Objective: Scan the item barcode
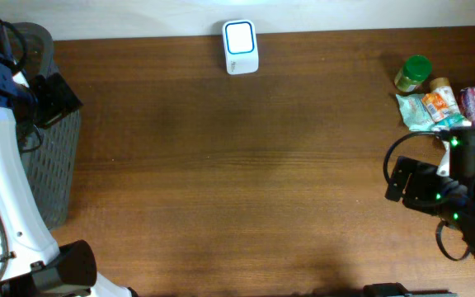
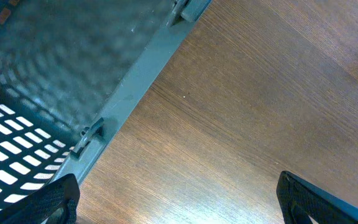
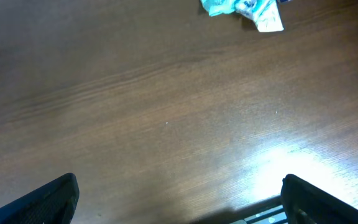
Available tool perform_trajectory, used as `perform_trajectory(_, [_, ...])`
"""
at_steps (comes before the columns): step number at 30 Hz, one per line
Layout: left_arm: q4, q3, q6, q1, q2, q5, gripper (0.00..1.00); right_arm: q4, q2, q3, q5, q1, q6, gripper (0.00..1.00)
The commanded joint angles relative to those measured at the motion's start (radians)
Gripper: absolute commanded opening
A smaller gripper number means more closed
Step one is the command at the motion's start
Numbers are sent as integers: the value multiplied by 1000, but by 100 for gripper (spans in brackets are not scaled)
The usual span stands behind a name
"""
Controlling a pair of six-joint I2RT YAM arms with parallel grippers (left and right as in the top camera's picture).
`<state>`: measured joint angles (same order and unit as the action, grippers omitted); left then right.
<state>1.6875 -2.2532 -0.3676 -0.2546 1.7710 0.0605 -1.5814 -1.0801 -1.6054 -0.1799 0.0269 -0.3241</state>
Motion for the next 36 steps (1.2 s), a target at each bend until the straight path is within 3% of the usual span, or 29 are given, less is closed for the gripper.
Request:
perform_trajectory(1, [1,1,-13,-4,-21,8,99,2,-31,19,-23,6,6,99])
perform_trajectory(7, [1,1,-13,-4,-21,8,99,204,153,219,5,6,128,99])
perform_trajectory(11, [1,1,-14,-4,-21,8,99,487,366,495,97,6,288,99])
perform_trajectory(16, [1,1,-13,-4,-21,8,99,834,654,867,124,6,295,99])
perform_trajectory(21, [1,1,-14,-4,-21,8,99,1000,867,1110,129,6,295,99])
perform_trajectory(27, [1,1,-13,-4,-21,8,99,1189,976,1279,240,6,426,99])
perform_trajectory(36, [1,1,-14,-4,-21,8,99,1414,1077,1451,248,18,426,99])
